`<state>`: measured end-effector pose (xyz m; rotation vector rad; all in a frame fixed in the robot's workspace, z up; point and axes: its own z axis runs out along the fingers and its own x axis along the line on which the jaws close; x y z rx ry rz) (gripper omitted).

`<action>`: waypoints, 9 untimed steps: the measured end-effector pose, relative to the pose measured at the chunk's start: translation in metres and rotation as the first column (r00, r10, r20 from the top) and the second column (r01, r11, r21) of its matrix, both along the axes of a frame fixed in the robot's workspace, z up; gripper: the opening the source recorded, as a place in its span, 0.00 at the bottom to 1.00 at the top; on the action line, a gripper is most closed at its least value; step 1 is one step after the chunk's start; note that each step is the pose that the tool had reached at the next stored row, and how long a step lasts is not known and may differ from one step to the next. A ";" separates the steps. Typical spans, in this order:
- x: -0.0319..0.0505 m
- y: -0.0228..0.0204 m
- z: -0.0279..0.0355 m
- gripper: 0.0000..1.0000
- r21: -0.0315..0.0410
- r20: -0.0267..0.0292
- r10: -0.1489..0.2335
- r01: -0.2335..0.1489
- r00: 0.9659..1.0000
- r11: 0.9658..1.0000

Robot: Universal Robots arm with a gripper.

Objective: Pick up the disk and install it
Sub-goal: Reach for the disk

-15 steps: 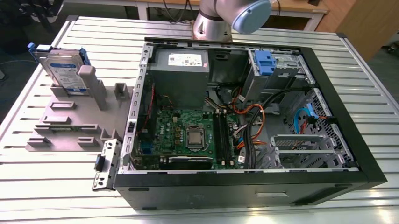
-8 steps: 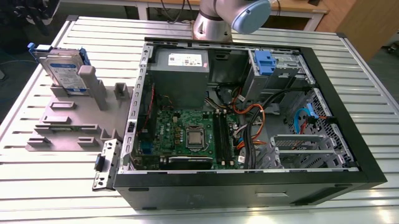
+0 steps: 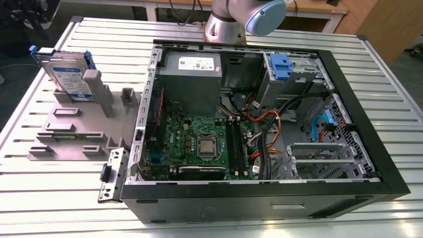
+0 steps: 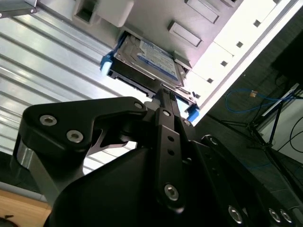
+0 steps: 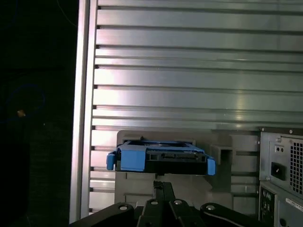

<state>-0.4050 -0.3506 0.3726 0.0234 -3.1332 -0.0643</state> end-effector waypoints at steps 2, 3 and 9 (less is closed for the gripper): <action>-0.0049 0.0004 -0.0013 0.11 0.000 0.000 0.000 0.000 1.000 1.000; -0.0071 0.0006 -0.0018 0.11 0.000 0.000 0.000 0.000 1.000 1.000; -0.0147 0.0019 -0.0028 0.11 0.000 0.000 0.000 0.000 1.000 1.000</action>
